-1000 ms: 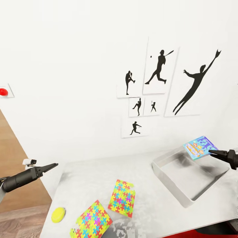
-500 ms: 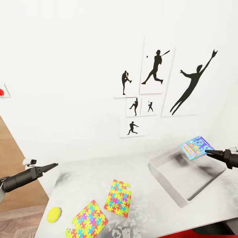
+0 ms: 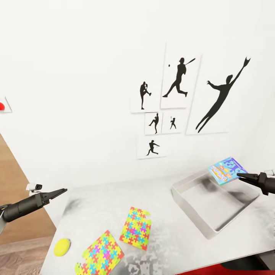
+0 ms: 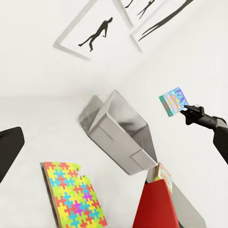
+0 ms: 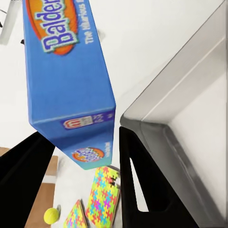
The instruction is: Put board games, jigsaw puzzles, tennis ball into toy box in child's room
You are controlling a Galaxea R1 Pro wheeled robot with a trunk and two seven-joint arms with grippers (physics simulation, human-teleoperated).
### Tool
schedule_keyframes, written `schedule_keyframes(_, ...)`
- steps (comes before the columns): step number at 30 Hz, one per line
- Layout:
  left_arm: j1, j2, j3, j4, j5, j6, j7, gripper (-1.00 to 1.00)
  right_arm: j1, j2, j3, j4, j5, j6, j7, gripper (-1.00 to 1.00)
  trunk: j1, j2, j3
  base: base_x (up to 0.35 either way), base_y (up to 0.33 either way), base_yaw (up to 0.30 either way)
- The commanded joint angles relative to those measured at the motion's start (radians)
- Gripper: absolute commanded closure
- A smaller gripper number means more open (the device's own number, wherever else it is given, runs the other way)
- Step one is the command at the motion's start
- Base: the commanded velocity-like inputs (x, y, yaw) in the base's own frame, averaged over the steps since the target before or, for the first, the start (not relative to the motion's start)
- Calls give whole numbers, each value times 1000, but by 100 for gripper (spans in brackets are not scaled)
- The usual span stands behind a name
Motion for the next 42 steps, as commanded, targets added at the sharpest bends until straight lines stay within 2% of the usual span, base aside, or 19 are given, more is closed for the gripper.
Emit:
schedule_keyframes(1, -1, 0, 0, 0, 0, 11, -4, -100, -1, 0, -1, 0, 4, 3, 5, 100, 1, -2, -2, -44, -70, 0)
schedule_keyframes(23, 0, 0, 0, 0, 0, 11, -3, -100, -1, 1, -2, 2, 3, 3, 6, 100, 1, -2, -3, -14, -132, 0)
schedule_keyframes(42, -1, -1, 0, 0, 0, 12, 1, -100, -1, 1, -1, 3, 4, 3, 6, 100, 1, -2, -28, -1, -137, 0)
